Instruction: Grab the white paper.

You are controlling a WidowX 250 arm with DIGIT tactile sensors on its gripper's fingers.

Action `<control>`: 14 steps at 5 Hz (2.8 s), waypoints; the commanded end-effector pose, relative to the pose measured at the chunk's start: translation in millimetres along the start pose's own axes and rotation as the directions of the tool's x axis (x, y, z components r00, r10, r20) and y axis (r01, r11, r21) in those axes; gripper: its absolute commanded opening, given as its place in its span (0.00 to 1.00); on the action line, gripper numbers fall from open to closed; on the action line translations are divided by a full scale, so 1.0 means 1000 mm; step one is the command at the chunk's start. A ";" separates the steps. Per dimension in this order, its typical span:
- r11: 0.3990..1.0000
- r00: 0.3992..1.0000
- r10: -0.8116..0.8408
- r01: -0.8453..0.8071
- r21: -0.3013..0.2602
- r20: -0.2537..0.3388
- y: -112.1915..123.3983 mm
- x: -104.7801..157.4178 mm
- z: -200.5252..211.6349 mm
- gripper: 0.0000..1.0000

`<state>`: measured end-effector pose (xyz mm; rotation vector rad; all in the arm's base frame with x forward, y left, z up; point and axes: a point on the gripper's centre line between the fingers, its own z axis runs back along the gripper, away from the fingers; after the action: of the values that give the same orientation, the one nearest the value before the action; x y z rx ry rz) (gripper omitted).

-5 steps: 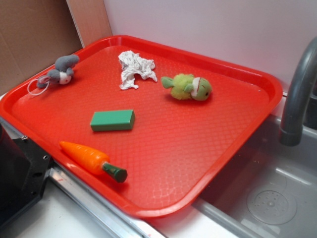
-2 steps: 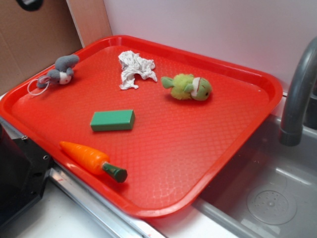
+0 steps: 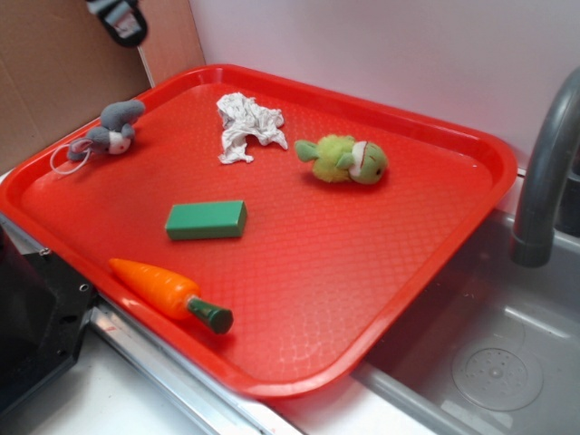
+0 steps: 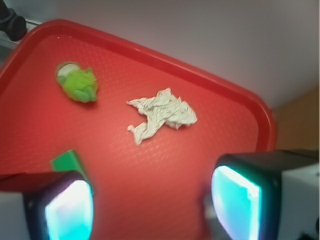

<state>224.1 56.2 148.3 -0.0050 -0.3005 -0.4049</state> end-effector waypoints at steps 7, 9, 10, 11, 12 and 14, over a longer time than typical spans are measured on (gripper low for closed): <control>0.958 0.957 -0.283 0.278 -0.076 -0.067 0.026 0.045 -0.135 0.00; 0.959 0.954 -0.281 0.274 -0.073 -0.106 0.028 0.044 -0.146 0.00; 0.972 0.957 -0.232 0.233 -0.019 -0.174 0.031 0.044 -0.140 0.00; 0.988 0.969 -0.135 0.147 0.043 -0.207 0.030 0.044 -0.119 0.00; 0.992 0.968 0.057 -0.027 0.123 -0.243 0.020 0.044 -0.084 0.00; 0.928 0.899 0.365 -0.373 0.011 -0.244 -0.026 0.046 -0.012 0.00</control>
<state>244.7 19.2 129.6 -0.0502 0.0230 -0.0192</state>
